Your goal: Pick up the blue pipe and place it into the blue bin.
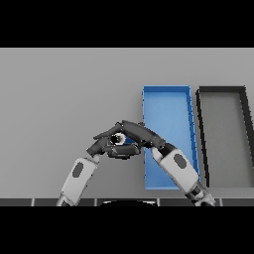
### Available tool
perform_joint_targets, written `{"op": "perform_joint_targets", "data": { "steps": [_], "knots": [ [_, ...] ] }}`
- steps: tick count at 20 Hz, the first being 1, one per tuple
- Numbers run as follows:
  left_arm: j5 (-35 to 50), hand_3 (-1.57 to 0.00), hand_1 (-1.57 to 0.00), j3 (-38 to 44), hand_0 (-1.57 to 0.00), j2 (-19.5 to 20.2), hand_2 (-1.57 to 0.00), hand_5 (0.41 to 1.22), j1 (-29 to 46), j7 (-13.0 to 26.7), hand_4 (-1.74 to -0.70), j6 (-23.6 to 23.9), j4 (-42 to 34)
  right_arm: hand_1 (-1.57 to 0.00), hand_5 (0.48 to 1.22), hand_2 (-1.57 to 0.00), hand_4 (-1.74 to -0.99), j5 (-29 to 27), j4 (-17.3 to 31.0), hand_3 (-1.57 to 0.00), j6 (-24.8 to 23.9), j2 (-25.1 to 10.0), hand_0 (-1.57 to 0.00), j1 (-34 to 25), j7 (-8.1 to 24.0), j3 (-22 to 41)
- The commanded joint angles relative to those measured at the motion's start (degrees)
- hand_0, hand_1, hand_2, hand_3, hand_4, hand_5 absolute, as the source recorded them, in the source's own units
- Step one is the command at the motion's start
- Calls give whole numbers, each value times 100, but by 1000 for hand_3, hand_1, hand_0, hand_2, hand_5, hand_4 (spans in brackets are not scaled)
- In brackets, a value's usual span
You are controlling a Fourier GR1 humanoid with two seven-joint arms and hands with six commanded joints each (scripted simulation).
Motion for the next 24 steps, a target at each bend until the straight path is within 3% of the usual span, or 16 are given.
{"op": "perform_joint_targets", "data": {
  "steps": [1,4,6,9,11,13,15,17,19,24],
  "knots": [
    [29,-79,-91,-12,-100,4,-88,603,91,56,-969,-15,-22,-1570,1219,-1570,-1740,-91,57,-1569,37,-8,-1570,-28,23,-63],
    [-97,-40,-46,30,-50,70,-45,513,38,-4,-947,67,52,-1570,1220,-1570,-1741,-274,-5,-1570,-52,120,-1570,17,-23,-101],
    [-165,-25,-29,-40,-32,91,-28,484,156,-68,-928,73,25,-1571,1220,-1571,-1741,-731,50,-1570,-57,166,-1571,-24,180,-270],
    [-168,-12,-14,-39,-16,42,-14,470,58,69,-913,95,85,-1571,1221,-1571,-1741,-1393,-26,-1571,-361,246,-1571,-539,838,-651],
    [-165,-8,-9,-41,-10,83,-9,456,75,53,-908,59,78,-1571,1221,-1571,-1741,-1903,-116,-1571,-503,125,-1571,-961,1035,-969],
    [-165,-5,-5,-27,-6,77,-5,445,63,100,-906,72,78,-1571,1221,-1571,-1741,-2383,-15,-1571,-594,-48,-1571,-1497,1172,-1295],
    [-139,-3,-3,0,-3,47,-3,437,22,214,-906,65,155,-1571,1221,-1571,-1741,-2796,263,-1571,-620,-270,-1571,-2031,1022,-1692],
    [-97,-1,-2,3,-2,51,-2,433,42,274,-905,59,29,-1571,1221,-1571,-1741,-2616,462,-1571,-998,-528,-1571,-2372,819,-2010],
    [-153,0,-1,-20,-1,63,-1,430,69,285,-898,66,85,-1571,1221,-1571,-1741,-2406,759,-1571,-1282,-901,-1571,-2715,832,-2289],
    [-179,1,0,27,0,165,0,412,56,136,-886,56,79,-1571,1221,-1571,-1741,-2138,1769,-1571,-1272,-1504,-1571,-2754,726,-2781]
  ]
}}
